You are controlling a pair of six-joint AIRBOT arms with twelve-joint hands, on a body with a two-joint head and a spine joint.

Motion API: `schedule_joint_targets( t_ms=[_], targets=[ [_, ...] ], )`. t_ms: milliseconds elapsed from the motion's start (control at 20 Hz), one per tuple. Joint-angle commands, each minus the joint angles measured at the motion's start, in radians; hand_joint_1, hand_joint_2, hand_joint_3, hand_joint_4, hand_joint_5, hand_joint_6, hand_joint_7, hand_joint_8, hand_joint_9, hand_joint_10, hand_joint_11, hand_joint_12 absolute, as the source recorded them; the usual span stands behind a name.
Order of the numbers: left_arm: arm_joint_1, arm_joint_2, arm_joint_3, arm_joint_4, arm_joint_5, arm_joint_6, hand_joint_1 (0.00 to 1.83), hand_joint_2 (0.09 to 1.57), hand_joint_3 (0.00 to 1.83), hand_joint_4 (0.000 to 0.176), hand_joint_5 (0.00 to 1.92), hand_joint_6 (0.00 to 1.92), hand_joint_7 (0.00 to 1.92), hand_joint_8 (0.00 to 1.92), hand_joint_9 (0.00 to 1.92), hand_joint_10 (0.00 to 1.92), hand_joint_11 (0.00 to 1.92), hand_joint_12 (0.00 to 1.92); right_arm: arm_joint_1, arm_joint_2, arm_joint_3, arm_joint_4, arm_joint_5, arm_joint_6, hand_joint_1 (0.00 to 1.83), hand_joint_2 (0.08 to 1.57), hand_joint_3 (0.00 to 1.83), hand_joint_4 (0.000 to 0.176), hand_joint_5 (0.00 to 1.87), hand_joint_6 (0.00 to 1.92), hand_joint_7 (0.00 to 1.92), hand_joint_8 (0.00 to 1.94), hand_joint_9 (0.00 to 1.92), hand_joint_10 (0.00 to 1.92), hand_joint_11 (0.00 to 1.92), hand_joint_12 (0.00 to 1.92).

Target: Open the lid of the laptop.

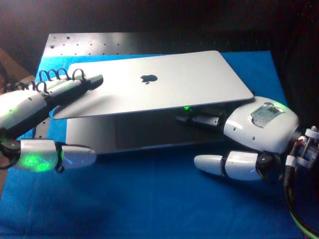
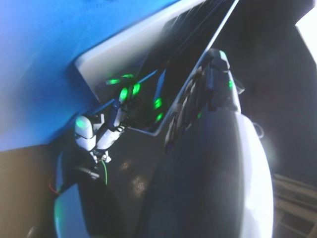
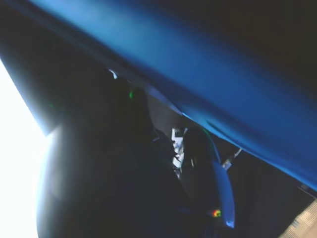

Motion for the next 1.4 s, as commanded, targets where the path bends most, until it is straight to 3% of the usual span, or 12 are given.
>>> schedule_joint_targets(
  t_ms=[0, 300, 400, 550, 650, 900, 1000, 1100, 1150, 1250, 1300, 1350],
  targets=[
    [-0.009, 0.000, 0.005, -0.012, -0.116, -0.001, 0.49, 0.95, 0.01, 0.176, 0.00, 0.00, 0.00, 0.00, 0.00, 0.00, 0.00, 0.00, 0.009, -0.018, -0.002, -0.026, -0.032, 0.006, 0.00, 1.31, 0.00, 0.000, 0.28, 0.01, 0.25, 0.01, 0.18, 0.00, 0.10, 0.07],
    [-0.011, 0.000, 0.015, -0.024, -0.121, -0.001, 0.54, 0.94, 0.00, 0.176, 0.00, 0.00, 0.00, 0.00, 0.00, 0.00, 0.00, 0.00, 0.008, -0.017, -0.015, -0.099, -0.096, 0.008, 0.00, 1.32, 0.01, 0.000, 0.36, 0.00, 0.32, 0.01, 0.30, 0.01, 0.23, 0.13],
    [-0.013, 0.001, 0.019, -0.024, -0.119, -0.001, 0.66, 0.91, 0.00, 0.176, 0.00, 0.00, 0.00, 0.00, 0.00, 0.00, 0.00, 0.00, 0.008, -0.015, -0.016, -0.131, -0.096, 0.045, 0.00, 1.32, 0.00, 0.000, 0.20, 0.00, 0.25, 0.00, 0.24, 0.00, 0.21, 0.12],
    [-0.020, 0.001, 0.027, -0.026, -0.110, -0.001, 0.68, 0.91, 0.00, 0.176, 0.00, 0.00, 0.00, 0.00, 0.00, 0.00, 0.00, 0.00, 0.008, -0.009, -0.016, -0.157, -0.096, 0.089, 0.00, 1.32, 0.00, 0.000, 0.15, 0.00, 0.19, 0.00, 0.19, 0.00, 0.17, 0.12],
    [-0.024, 0.000, 0.031, -0.031, -0.107, -0.001, 0.66, 0.93, 0.00, 0.176, 0.00, 0.00, 0.00, 0.00, 0.00, 0.00, 0.00, 0.00, 0.008, -0.008, -0.016, -0.159, -0.095, 0.098, 0.00, 1.30, 0.00, 0.000, 0.12, 0.00, 0.19, 0.00, 0.20, 0.00, 0.01, 0.67],
    [-0.067, -0.025, 0.044, -0.061, -0.081, 0.079, 0.77, 0.97, 0.00, 0.176, 0.07, 0.01, 0.07, 0.01, 0.01, 0.00, 0.00, 0.00, 0.008, -0.008, -0.017, -0.157, -0.093, 0.106, 0.00, 1.32, 0.00, 0.000, 0.16, 0.01, 0.19, 0.01, 0.20, 0.01, 0.00, 0.61],
    [-0.125, -0.065, 0.079, -0.042, -0.025, 0.084, 0.86, 0.98, 0.00, 0.162, 0.13, 0.01, 0.13, 0.01, 0.08, 0.01, 0.03, 0.02, 0.008, -0.005, -0.018, -0.156, -0.092, 0.106, 0.00, 1.31, 0.00, 0.000, 0.17, 0.00, 0.20, 0.00, 0.22, 0.00, 0.05, 0.54],
    [-0.148, -0.085, 0.098, -0.035, -0.006, 0.086, 0.95, 0.95, 0.00, 0.161, 0.18, 0.00, 0.20, 0.00, 0.18, 0.00, 0.00, 0.29, 0.008, -0.005, -0.018, -0.156, -0.091, 0.106, 0.00, 1.31, 0.00, 0.000, 0.17, 0.00, 0.20, 0.00, 0.24, 0.01, 0.06, 0.53],
    [-0.157, -0.092, 0.105, -0.035, -0.004, 0.087, 0.92, 1.01, 0.01, 0.142, 0.22, 0.01, 0.24, 0.01, 0.22, 0.01, 0.00, 0.40, 0.008, -0.005, -0.018, -0.156, -0.091, 0.106, 0.00, 1.30, 0.00, 0.000, 0.16, 0.00, 0.19, 0.00, 0.22, 0.00, 0.05, 0.52],
    [-0.196, -0.105, 0.123, -0.035, -0.001, 0.096, 0.90, 1.06, 0.00, 0.121, 0.25, 0.00, 0.28, 0.01, 0.25, 0.01, 0.00, 0.41, 0.008, -0.005, -0.018, -0.156, -0.091, 0.106, 0.00, 1.29, 0.00, 0.000, 0.17, 0.00, 0.20, 0.00, 0.22, 0.00, 0.04, 0.51],
    [-0.207, -0.105, 0.124, -0.035, -0.001, 0.103, 0.90, 1.06, 0.00, 0.126, 0.25, 0.00, 0.28, 0.00, 0.25, 0.00, 0.00, 0.39, 0.008, -0.005, -0.019, -0.156, -0.091, 0.106, 0.00, 1.29, 0.00, 0.000, 0.16, 0.00, 0.20, 0.00, 0.22, 0.00, 0.04, 0.51],
    [-0.224, -0.105, 0.125, -0.036, -0.002, 0.117, 0.89, 1.06, 0.00, 0.105, 0.28, 0.01, 0.31, 0.01, 0.27, 0.01, 0.00, 0.35, 0.007, -0.004, -0.019, -0.157, -0.091, 0.106, 0.00, 1.30, 0.00, 0.000, 0.17, 0.00, 0.22, 0.01, 0.25, 0.01, 0.10, 0.53]
  ],
)
